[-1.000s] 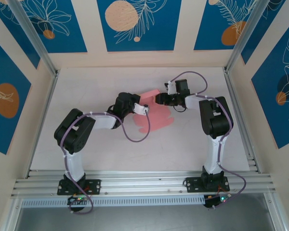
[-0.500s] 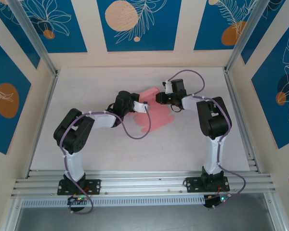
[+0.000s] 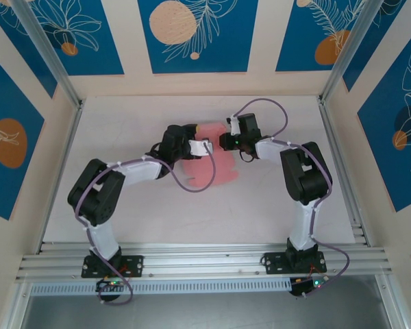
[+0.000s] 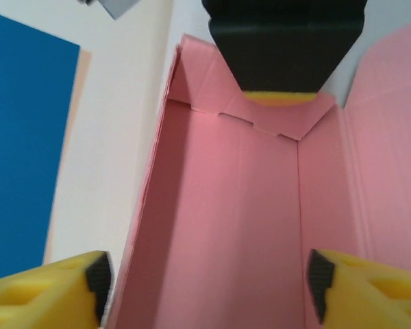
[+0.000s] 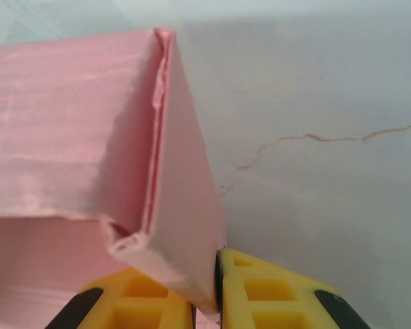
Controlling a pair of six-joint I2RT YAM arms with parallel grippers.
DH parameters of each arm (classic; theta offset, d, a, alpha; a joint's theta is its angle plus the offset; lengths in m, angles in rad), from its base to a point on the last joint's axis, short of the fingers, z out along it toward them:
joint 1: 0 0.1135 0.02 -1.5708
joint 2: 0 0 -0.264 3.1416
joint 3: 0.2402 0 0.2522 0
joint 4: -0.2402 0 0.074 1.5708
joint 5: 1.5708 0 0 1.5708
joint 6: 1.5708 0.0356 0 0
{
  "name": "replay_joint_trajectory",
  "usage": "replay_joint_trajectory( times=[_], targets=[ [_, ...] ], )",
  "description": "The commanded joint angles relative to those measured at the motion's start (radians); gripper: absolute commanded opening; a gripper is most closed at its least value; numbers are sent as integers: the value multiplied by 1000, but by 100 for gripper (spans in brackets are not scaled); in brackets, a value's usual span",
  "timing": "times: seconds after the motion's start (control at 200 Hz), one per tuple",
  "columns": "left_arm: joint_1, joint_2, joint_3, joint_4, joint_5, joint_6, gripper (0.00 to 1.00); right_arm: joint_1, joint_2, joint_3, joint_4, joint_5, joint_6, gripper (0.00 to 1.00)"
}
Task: Fold the paper box
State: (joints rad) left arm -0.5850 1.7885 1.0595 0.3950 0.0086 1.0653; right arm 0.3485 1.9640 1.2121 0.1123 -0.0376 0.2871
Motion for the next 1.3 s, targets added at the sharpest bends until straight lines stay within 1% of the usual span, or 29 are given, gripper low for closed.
replay_joint_trajectory(
  times=[0.0,0.03,0.15,0.28,0.335,0.38,0.415,0.45,0.525,0.585,0.635,0.7,0.77,0.855,0.98,1.16,1.295],
  targets=[
    [-5,-125,27,-73,30,-202,95,20,-67,-11,-20,42,-4,16],
    [-4,-156,23,-86,26,-250,99,26,-75,-12,-29,59,-7,16],
    [-4,-273,-6,-131,-25,-443,100,56,-113,-29,-60,147,-17,15],
    [0,-403,-38,-183,-170,-699,100,71,-159,-36,-114,210,-15,14],
    [16,-449,-48,-215,-230,-817,100,79,-180,-44,-128,229,-12,14],
    [44,-481,-50,-262,-249,-919,100,85,-197,-53,-139,244,-10,14],
    [76,-502,-54,-289,-240,-1012,100,89,-212,-59,-146,257,-9,14],
    [122,-518,-62,-313,-201,-1115,100,92,-219,-63,-154,264,-6,14],
    [239,-528,-94,-297,-26,-1325,100,106,-237,-70,-167,279,1,14],
    [300,-506,-103,-283,59,-1436,100,116,-247,-71,-175,287,3,14],
    [320,-480,-85,-309,98,-1462,100,122,-253,-69,-184,290,6,14],
    [324,-444,-51,-345,146,-1468,99,133,-258,-63,-198,296,13,14],
    [327,-412,-33,-335,206,-1479,100,143,-264,-60,-205,301,15,14],
    [330,-379,-16,-316,244,-1494,100,152,-270,-62,-207,304,18,14],
    [330,-331,18,-335,273,-1492,99,161,-274,-62,-213,308,21,14],
    [330,-287,27,-373,276,-1479,99,165,-280,-60,-212,300,30,14],
    [330,-268,17,-405,270,-1470,95,166,-280,-57,-217,300,39,14]
  ],
)
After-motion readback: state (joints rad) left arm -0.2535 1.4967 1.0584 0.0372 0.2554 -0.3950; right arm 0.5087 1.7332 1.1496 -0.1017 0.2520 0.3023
